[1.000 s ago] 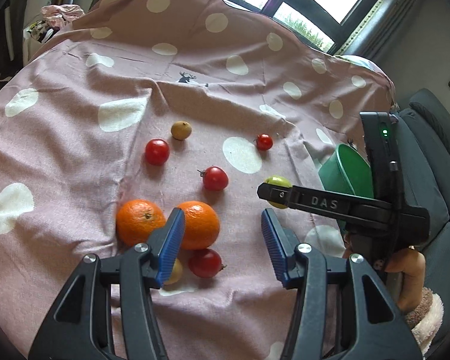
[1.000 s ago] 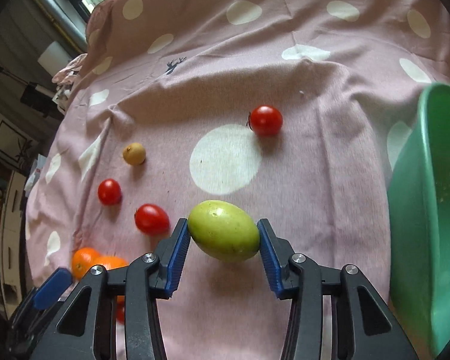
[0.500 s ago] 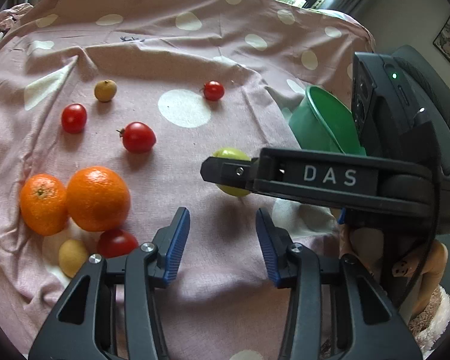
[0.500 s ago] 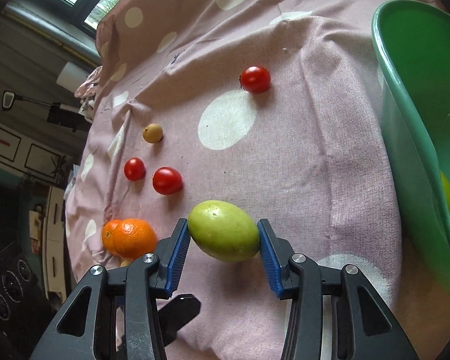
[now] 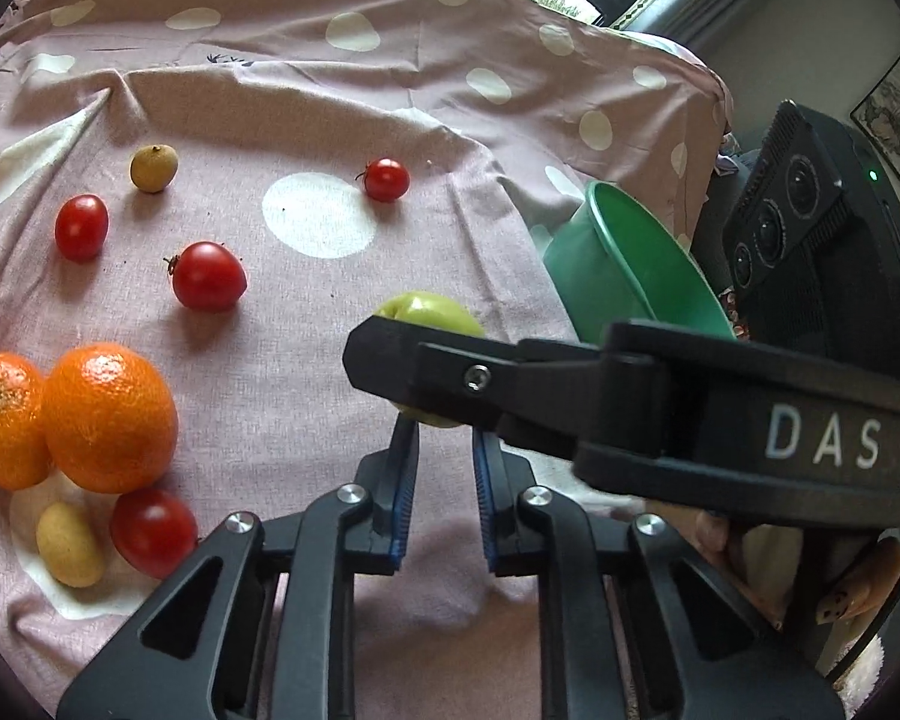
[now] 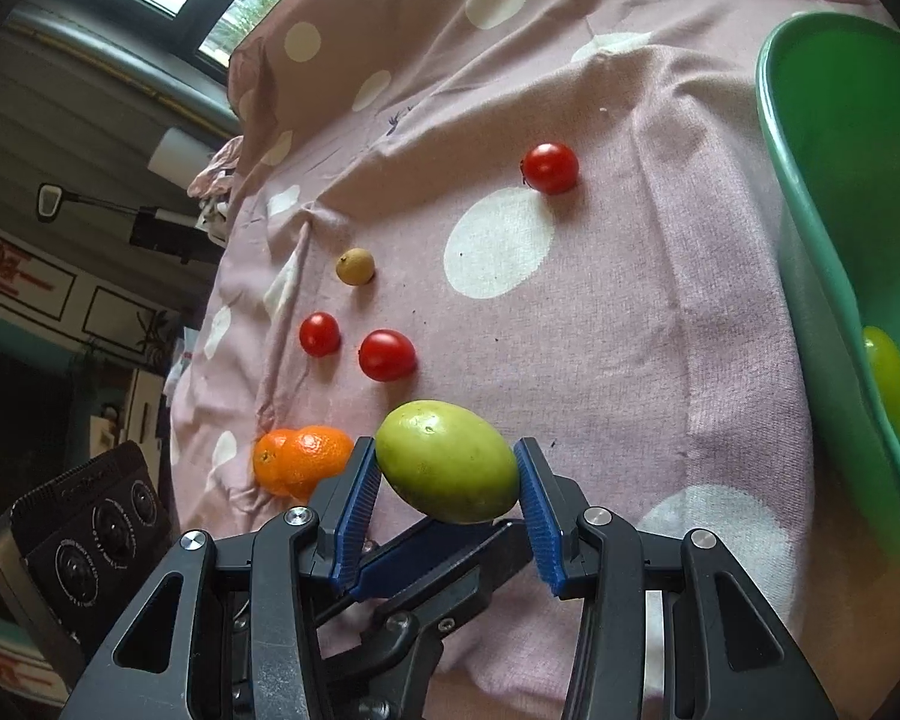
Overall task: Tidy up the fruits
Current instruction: 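Carry the green-yellow fruit into the green bowl and open the right gripper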
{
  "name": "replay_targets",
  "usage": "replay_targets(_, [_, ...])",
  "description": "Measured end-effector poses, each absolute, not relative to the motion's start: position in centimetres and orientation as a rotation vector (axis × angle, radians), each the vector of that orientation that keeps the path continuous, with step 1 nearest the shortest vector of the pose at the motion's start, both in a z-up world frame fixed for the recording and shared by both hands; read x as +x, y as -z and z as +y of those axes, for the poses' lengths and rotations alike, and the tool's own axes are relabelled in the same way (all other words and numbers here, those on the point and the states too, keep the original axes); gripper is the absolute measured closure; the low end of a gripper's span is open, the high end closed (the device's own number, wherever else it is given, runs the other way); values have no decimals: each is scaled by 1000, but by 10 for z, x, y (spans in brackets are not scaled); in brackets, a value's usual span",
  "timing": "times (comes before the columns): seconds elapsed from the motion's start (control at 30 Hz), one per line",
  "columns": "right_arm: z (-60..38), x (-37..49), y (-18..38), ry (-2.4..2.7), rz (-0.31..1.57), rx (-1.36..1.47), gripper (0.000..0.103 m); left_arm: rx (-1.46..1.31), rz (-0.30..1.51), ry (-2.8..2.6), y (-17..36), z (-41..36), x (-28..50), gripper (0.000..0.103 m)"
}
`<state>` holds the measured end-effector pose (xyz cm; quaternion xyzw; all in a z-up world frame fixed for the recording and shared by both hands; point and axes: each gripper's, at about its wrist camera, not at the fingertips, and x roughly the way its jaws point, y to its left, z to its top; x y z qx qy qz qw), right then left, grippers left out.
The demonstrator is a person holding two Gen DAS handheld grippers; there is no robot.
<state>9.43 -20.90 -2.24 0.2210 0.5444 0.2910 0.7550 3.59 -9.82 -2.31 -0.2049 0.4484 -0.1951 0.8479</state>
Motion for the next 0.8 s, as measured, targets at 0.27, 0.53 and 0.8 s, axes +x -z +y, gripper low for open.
replay_targets(0.27, [-228, 84, -15, -672, 1055, 516, 55, -338, 842, 445, -25, -117, 29, 88])
replay_targets(0.53, [-282, 77, -46, -562, 900, 552, 55, -252, 803, 545, -56, -173, 43, 88])
replay_targets(0.8, [-341, 81, -40, -401, 862, 617, 55, -229, 864, 689, -52, -230, 70, 88])
